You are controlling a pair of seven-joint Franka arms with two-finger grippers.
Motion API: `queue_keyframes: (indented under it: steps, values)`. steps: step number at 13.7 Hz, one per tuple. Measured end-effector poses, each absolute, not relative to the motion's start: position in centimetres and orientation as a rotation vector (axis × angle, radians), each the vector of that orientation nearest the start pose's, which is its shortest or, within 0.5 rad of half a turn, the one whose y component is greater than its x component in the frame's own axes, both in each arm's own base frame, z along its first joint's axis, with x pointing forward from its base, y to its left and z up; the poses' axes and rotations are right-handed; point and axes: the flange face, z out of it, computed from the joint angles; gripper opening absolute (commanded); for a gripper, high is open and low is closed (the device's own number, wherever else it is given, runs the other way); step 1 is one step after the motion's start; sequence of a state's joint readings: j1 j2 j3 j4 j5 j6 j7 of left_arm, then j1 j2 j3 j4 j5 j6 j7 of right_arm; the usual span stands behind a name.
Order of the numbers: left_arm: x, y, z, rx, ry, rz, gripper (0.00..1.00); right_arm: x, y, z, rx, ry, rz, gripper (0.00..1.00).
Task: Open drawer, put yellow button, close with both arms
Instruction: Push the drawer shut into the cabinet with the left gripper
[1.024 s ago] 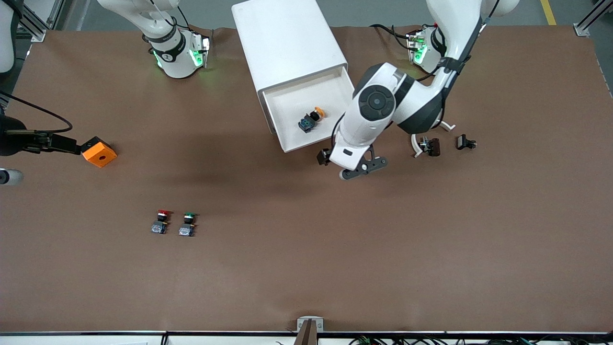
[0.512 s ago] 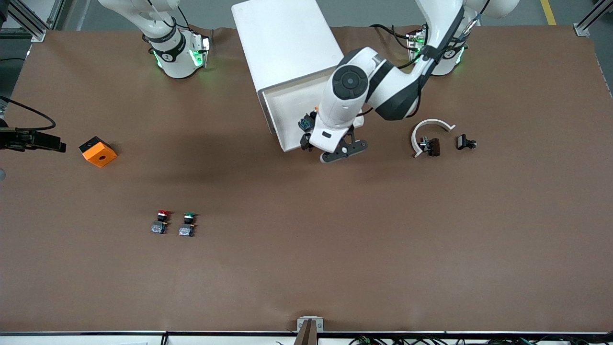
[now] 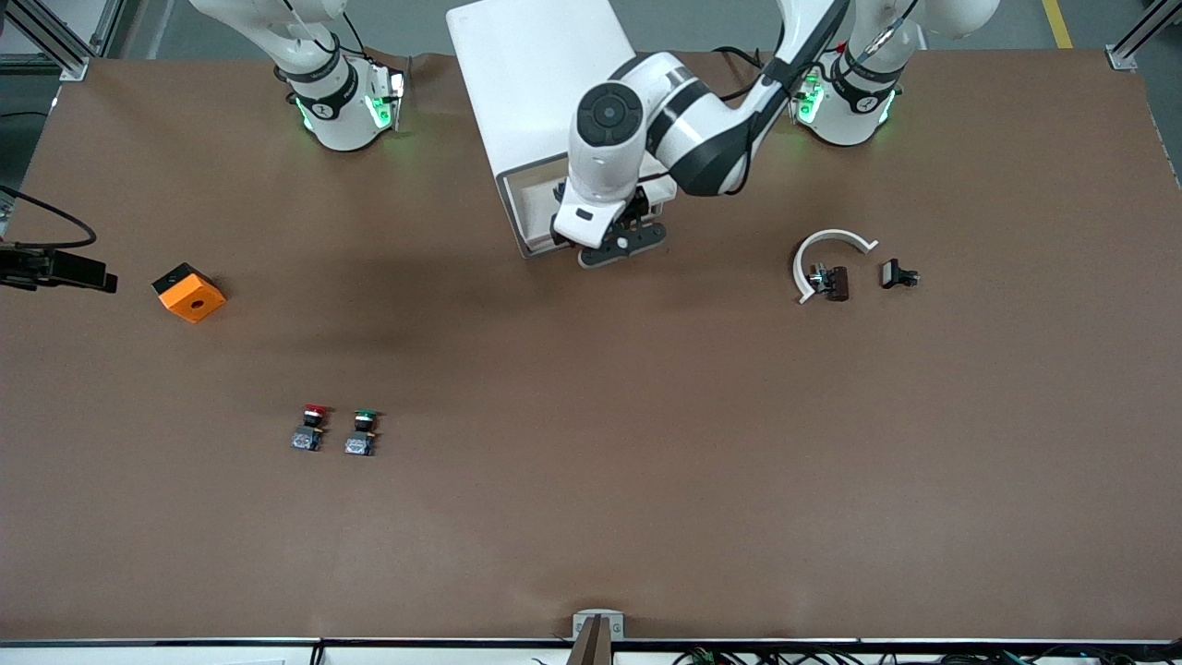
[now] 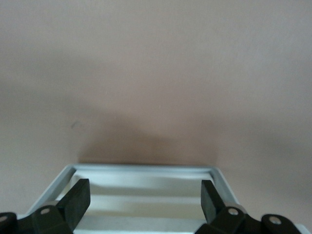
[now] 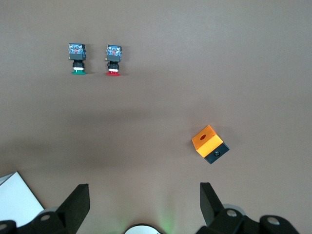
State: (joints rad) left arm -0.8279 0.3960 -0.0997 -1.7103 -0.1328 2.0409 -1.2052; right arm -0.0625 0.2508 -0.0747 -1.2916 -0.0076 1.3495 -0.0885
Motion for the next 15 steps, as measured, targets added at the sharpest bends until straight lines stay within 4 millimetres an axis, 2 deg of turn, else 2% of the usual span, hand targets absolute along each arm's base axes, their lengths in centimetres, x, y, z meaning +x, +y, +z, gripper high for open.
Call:
queue_keyframes:
  steps: [3, 8, 15]
  values:
    - [37.1, -53.5, 35.7, -3.097, -0.516, 0.266, 1.0, 59.3, -7.5, 60.4, -3.125, 0.076, 0.285, 1.0]
    - [35.6, -54.6, 35.8, -3.106, -0.489, 0.285, 1.0, 57.8, -5.6, 63.3, -3.123, 0.031, 0.23, 1.0]
    - [34.4, -55.2, 35.8, -3.111, -0.588, 0.48, 1.0, 56.7, -6.8, 65.3, -3.125, -0.034, 0.168, 1.0]
